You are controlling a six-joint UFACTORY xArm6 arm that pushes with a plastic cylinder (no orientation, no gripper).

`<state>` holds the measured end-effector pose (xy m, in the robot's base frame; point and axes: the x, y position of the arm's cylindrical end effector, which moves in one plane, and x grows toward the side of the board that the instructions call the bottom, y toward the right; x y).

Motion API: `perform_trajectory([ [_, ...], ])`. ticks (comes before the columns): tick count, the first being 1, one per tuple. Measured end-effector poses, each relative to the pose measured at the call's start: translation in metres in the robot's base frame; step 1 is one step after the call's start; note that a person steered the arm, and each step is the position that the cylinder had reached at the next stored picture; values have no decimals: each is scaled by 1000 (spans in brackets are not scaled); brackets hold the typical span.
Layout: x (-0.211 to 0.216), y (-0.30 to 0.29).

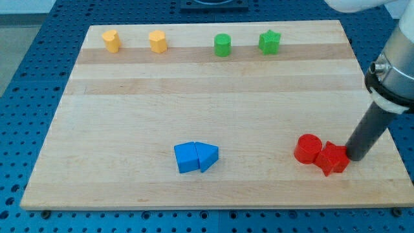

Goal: Separate the red circle from the red star

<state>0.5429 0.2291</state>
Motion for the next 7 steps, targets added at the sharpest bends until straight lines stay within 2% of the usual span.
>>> perform_trajectory([
  [1,-8,-14],
  [3,-8,-86],
  [4,-6,-95],
  [5,21,-117],
  [7,28,-109],
])
